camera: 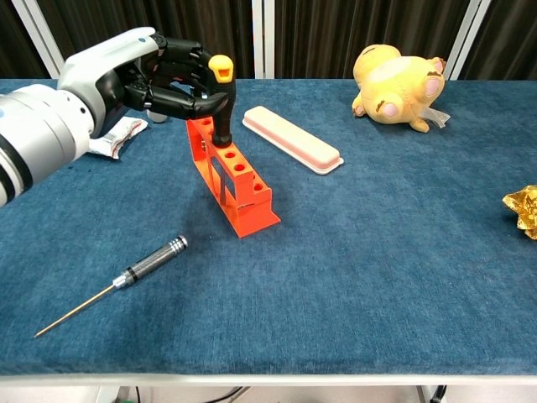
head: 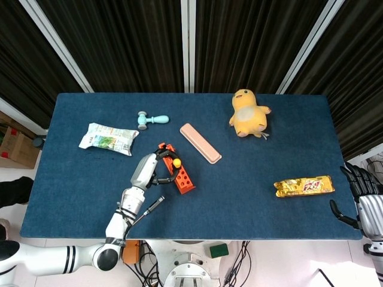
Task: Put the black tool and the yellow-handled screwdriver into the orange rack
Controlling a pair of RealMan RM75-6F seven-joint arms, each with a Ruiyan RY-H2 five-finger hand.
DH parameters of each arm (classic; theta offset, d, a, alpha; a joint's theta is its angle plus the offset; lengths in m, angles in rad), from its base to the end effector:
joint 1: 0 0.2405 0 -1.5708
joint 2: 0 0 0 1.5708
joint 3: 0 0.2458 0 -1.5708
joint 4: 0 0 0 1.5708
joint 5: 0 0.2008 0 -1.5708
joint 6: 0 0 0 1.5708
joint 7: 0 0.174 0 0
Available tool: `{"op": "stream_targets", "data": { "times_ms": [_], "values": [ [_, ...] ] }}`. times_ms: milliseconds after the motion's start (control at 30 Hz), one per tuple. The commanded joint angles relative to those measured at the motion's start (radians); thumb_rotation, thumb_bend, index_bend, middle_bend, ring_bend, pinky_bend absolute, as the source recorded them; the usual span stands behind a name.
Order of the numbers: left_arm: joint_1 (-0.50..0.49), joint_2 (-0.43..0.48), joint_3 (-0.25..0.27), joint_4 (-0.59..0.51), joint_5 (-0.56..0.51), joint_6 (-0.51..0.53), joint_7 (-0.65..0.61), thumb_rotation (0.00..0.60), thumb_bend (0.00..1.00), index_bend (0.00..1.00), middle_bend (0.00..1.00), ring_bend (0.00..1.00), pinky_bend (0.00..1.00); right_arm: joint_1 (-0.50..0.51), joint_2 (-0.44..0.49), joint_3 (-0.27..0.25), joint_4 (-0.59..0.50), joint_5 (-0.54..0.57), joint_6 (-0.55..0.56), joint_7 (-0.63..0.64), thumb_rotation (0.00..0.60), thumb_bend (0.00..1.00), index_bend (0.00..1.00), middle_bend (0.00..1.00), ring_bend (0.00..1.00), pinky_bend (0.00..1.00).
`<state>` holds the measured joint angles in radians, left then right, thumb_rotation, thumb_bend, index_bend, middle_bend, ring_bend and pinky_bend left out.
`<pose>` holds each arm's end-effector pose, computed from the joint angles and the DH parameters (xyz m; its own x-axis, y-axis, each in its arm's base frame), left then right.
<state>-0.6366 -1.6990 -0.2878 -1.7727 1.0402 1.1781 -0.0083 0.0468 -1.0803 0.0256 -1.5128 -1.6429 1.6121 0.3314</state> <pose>-0.0675 0.3134 -0.0199 -0.3596 0.3491 0.8653 0.8984 -0.1211 0.4222 -0.2963 -0.1924 0.1885 0.2108 0.0501 0.9762 -0.9672 -0.1338 0.2158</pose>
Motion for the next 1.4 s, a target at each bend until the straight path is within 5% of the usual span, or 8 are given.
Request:
{"op": "stream_targets", "data": {
  "times_ms": [33, 733, 1033, 1233, 1400],
  "values": [
    [0.002, 0.005, -0.001, -0.004, 0.002, -0.006, -0.004, 0.6, 0.34, 0.44, 0.43, 0.23, 0.28, 0.0, 0.0, 0.0, 0.0, 0.0, -0.001, -0.001, 0.6, 0.4, 0.0, 0.0, 0.0, 0.0],
    [0.049, 0.077, 0.015, -0.077, 0.097, 0.017, -0.034, 0.6, 0.34, 0.3, 0.32, 0.18, 0.28, -0.001, 0.001, -0.001, -0.002, -0.002, 0.0, -0.002, 0.6, 0.4, 0.0, 0.0, 0.0, 0.0],
    [0.179, 0.244, 0.108, -0.122, 0.355, 0.215, -0.008, 0.6, 0.34, 0.3, 0.31, 0.18, 0.28, -0.005, 0.006, 0.002, -0.003, 0.003, 0.009, 0.01, 0.6, 0.4, 0.0, 0.0, 0.0, 0.0],
    [0.285, 0.468, 0.223, -0.138, 0.439, 0.279, 0.156, 0.598, 0.29, 0.27, 0.22, 0.16, 0.24, -0.011, 0.003, 0.007, -0.008, 0.012, 0.016, -0.009, 0.6, 0.4, 0.0, 0.0, 0.0, 0.0],
    [0.391, 0.584, 0.323, -0.083, 0.455, 0.332, 0.277, 0.493, 0.14, 0.12, 0.06, 0.01, 0.13, -0.014, 0.0, 0.013, -0.01, 0.024, 0.016, -0.043, 0.6, 0.4, 0.0, 0.0, 0.0, 0.0]
  ]
}}
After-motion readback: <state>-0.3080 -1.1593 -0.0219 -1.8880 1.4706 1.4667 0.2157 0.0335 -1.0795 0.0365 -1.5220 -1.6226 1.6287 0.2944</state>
